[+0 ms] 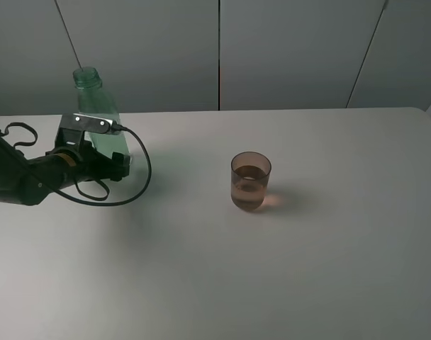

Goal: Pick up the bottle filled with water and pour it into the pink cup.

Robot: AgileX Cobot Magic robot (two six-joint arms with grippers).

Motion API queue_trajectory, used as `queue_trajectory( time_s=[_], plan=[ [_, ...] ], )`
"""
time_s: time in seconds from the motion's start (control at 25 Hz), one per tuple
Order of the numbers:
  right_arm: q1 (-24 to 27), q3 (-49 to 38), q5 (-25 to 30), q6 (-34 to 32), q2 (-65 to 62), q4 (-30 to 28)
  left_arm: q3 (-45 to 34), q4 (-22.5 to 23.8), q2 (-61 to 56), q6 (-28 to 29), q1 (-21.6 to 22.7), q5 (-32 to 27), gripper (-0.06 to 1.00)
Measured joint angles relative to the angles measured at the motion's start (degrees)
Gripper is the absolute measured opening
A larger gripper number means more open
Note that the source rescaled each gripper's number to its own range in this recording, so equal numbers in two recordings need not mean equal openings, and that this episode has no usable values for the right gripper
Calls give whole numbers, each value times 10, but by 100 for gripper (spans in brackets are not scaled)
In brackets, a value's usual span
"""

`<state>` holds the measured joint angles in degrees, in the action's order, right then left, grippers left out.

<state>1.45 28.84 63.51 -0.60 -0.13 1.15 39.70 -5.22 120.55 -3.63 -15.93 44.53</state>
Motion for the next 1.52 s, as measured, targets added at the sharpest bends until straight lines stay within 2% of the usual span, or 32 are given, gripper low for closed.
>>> queue_trajectory(
  time_s=[0.16,0.28,0.36,0.48,0.64,0.96,1.04,1.2,1.36,1.52],
  plan=[
    [0,0,0,0,0,0,-37,-2,-39,0,0,-19,96],
    [0,0,0,0,0,0,-61,-20,-92,0,0,-87,96],
    [0,0,0,0,0,0,-71,-33,-135,0,0,-154,96],
    [0,0,0,0,0,0,-75,-49,-217,0,0,-287,96],
    [0,0,0,0,0,0,-72,-54,-364,1,0,-445,96],
    [0,0,0,0,0,0,-11,6,-645,1,2,-733,96],
    [0,0,0,0,0,0,-11,17,-705,-4,19,-805,96],
    [0,0,0,0,0,0,-13,45,-824,-23,87,-905,96],
    [0,0,0,0,0,0,-43,18,-937,-62,144,-958,96],
    [0,0,0,0,0,0,-72,9,-1036,-41,153,-997,96]
  ],
)
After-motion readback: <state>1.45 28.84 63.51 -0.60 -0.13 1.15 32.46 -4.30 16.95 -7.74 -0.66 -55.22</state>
